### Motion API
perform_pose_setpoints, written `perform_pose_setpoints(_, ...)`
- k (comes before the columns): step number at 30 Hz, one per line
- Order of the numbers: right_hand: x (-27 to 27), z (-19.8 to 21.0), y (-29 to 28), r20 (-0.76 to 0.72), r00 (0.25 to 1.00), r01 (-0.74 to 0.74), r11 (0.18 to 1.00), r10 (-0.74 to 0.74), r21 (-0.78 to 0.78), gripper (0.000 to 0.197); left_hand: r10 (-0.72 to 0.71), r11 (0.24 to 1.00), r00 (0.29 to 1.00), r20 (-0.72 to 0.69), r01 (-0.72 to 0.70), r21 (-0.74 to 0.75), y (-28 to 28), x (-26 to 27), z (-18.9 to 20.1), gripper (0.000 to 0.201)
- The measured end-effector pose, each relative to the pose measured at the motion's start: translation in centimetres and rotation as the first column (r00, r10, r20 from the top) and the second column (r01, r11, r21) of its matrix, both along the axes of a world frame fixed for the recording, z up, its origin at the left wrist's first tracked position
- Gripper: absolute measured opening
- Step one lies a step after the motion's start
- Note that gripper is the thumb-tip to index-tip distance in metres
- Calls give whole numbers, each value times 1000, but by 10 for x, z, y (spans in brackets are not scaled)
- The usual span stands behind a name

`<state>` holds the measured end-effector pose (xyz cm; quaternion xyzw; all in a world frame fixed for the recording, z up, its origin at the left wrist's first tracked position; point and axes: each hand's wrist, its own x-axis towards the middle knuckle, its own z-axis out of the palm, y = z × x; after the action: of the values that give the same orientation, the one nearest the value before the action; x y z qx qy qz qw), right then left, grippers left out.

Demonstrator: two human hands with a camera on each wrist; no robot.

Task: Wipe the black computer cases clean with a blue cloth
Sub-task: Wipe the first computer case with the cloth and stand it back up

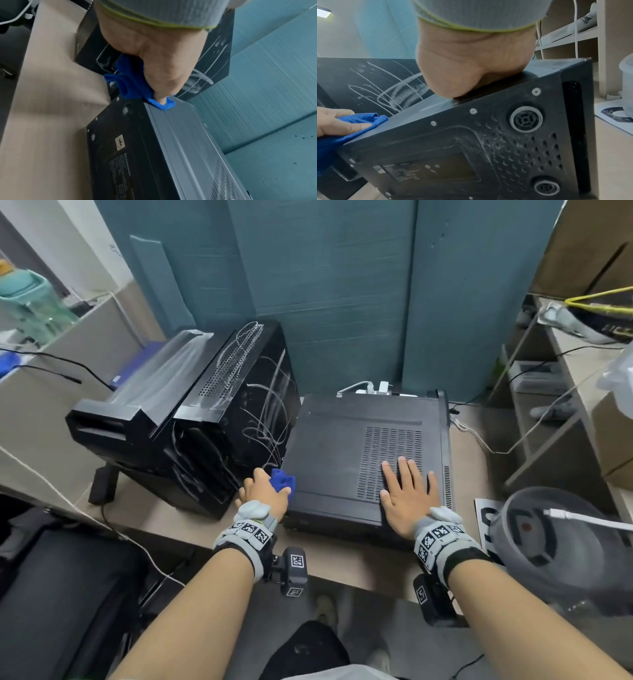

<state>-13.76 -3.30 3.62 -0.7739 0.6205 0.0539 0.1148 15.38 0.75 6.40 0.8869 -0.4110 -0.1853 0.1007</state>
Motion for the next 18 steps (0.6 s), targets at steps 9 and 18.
perform_pose_setpoints(9, -2, 2, -2, 9, 1000, -9, 1000, 9, 24, 62, -41, 993, 997, -60, 47, 112, -12, 17, 2, 51)
perform_pose_setpoints(18, -1, 5, -1, 14, 1000, -15, 999, 15, 41, 63, -7, 990, 994, -107, 22, 139, -18, 26, -5, 69)
